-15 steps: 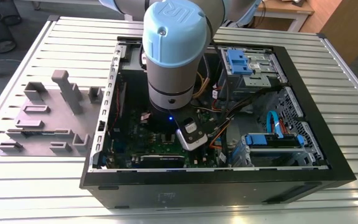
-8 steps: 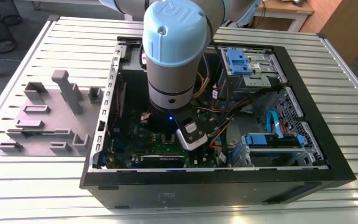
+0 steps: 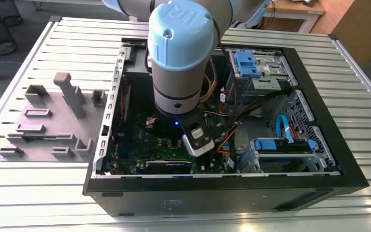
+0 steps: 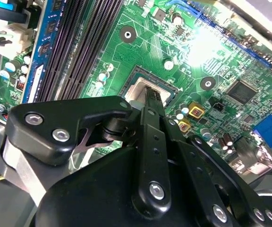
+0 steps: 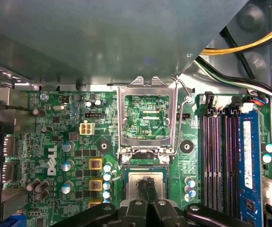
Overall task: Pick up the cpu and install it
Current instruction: 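Place the cpu into insertion slot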
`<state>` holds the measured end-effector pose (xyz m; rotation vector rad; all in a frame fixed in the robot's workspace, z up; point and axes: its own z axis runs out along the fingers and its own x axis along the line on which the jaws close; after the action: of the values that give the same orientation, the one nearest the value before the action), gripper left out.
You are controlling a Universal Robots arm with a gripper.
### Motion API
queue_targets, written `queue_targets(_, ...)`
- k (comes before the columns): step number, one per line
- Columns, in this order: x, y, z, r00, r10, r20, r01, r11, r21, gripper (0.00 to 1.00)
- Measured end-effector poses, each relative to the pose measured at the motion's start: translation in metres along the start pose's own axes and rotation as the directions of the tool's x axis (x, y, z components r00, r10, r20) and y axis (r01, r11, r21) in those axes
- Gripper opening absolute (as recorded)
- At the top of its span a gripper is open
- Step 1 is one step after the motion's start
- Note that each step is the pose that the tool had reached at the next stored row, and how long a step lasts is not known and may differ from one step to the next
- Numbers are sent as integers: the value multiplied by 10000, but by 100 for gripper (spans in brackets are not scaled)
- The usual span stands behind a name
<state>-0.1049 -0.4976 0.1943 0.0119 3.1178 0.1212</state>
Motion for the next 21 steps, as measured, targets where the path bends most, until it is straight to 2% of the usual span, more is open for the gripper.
queue_targets(3, 0, -1, 7, 10000, 62, 3, -62, 10000, 50, 11)
queue_targets(17, 0, -1, 17, 10000, 70, 6, -70, 10000, 48, 11)
queue_targets(21, -1, 3, -12, 10000, 70, 12, -70, 10000, 35, 11)
